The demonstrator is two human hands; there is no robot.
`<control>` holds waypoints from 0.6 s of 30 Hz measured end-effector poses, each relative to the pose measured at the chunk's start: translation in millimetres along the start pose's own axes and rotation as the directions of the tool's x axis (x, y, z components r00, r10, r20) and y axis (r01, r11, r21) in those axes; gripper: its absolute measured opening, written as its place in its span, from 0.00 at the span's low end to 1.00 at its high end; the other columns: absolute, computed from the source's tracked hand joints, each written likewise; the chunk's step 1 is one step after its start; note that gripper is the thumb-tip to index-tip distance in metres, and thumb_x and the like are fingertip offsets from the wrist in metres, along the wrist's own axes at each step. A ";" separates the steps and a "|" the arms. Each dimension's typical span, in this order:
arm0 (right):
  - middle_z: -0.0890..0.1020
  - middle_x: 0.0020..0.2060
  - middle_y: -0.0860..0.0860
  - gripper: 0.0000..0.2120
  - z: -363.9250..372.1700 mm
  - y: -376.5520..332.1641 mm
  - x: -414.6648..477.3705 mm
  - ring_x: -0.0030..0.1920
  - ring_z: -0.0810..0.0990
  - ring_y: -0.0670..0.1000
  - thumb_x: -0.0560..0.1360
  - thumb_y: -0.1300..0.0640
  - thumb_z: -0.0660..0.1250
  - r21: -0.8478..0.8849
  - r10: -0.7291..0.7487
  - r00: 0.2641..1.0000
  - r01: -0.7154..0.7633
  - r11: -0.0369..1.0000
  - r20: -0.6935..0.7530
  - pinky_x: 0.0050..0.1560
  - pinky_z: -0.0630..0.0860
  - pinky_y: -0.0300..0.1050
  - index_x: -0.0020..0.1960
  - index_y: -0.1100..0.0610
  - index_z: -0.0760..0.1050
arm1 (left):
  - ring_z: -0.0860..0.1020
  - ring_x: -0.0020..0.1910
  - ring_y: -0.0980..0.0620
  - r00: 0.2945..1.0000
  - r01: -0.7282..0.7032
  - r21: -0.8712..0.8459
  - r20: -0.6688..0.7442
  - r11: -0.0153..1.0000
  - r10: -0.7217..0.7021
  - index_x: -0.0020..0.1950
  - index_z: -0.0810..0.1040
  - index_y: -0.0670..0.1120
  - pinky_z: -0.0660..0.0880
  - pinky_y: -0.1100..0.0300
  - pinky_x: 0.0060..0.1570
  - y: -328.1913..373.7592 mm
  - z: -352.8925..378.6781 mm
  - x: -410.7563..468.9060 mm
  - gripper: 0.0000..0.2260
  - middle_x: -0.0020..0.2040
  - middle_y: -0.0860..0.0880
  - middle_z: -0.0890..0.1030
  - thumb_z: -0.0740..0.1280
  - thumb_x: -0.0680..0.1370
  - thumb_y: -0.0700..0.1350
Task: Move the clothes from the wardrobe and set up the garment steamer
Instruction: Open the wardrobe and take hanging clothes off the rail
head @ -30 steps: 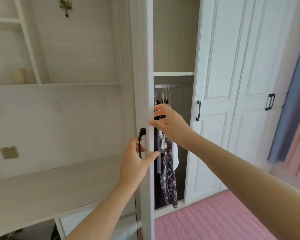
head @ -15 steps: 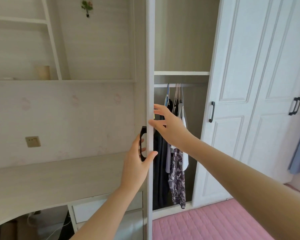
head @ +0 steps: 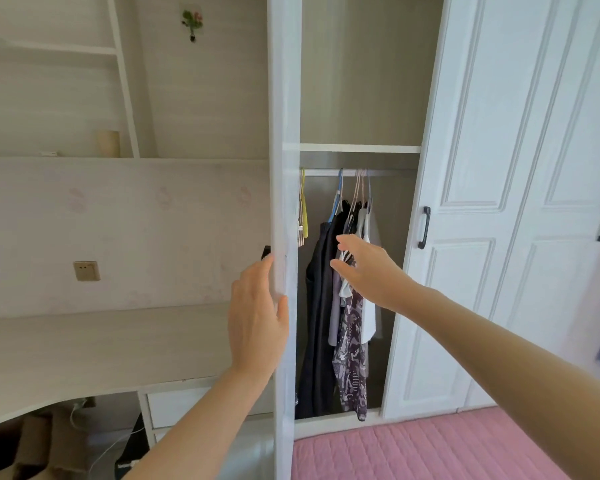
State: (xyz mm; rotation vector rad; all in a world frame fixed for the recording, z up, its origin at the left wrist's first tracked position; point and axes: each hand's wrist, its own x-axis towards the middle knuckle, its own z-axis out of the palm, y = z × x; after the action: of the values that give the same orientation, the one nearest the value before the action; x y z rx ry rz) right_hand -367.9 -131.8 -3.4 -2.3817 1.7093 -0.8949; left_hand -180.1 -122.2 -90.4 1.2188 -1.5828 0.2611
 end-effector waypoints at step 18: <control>0.77 0.60 0.56 0.20 -26.8 106.9 13.1 0.57 0.76 0.56 0.81 0.51 0.56 -0.030 0.163 0.986 -0.161 0.986 0.040 0.57 0.73 0.48 0.70 0.59 0.63 | 0.69 0.66 0.50 0.916 -0.252 0.134 0.353 0.958 0.191 0.69 0.69 0.46 0.69 0.60 0.63 49.7 109.5 47.8 0.18 0.67 0.50 0.72 0.60 0.79 0.41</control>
State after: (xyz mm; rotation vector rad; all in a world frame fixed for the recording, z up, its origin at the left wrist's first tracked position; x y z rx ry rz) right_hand -468.6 -176.5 -17.0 -2.2204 1.8772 -0.7973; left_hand -280.6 -202.3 -75.7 1.2673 -2.0388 0.3611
